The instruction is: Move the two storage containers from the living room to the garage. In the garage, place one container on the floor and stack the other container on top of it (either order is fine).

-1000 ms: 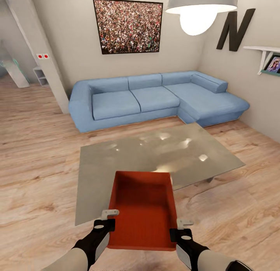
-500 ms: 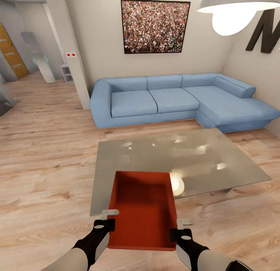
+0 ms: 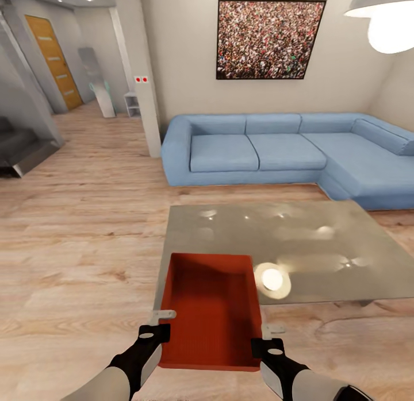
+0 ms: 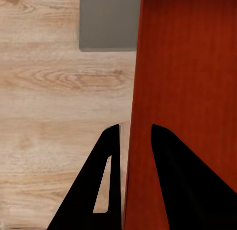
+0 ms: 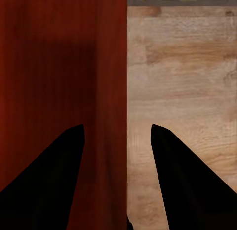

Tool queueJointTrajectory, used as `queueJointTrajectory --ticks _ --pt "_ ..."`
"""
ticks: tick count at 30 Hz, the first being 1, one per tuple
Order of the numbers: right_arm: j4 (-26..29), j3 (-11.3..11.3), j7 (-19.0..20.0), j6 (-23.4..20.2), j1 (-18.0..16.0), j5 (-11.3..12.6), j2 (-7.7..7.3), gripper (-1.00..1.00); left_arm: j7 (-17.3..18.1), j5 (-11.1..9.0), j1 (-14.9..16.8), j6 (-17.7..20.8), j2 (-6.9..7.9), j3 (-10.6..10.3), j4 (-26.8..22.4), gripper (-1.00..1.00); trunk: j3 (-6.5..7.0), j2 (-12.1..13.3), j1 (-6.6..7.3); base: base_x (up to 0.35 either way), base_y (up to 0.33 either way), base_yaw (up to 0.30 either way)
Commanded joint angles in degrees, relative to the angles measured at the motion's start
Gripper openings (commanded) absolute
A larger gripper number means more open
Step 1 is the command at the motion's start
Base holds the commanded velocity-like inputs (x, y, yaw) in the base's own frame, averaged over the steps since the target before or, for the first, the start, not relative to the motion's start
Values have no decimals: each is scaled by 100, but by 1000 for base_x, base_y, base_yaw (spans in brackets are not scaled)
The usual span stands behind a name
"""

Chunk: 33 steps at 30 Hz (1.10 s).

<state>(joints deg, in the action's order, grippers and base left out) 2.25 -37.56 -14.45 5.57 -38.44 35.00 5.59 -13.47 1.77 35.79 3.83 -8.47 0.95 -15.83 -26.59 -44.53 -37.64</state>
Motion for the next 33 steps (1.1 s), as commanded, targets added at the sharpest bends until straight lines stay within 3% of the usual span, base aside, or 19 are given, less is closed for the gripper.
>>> queueJointTrajectory --ticks 1,33 --pt "4 65 -365 278 -5 7 -14 -100 -39 25 -2 39 47 54 10 -100 -6 -5 -1 0 0 300" --pt "4 65 -365 278 -5 7 -18 -100 -39 25 -2 39 45 54 10 -100 -6 -5 -1 0 0 300"
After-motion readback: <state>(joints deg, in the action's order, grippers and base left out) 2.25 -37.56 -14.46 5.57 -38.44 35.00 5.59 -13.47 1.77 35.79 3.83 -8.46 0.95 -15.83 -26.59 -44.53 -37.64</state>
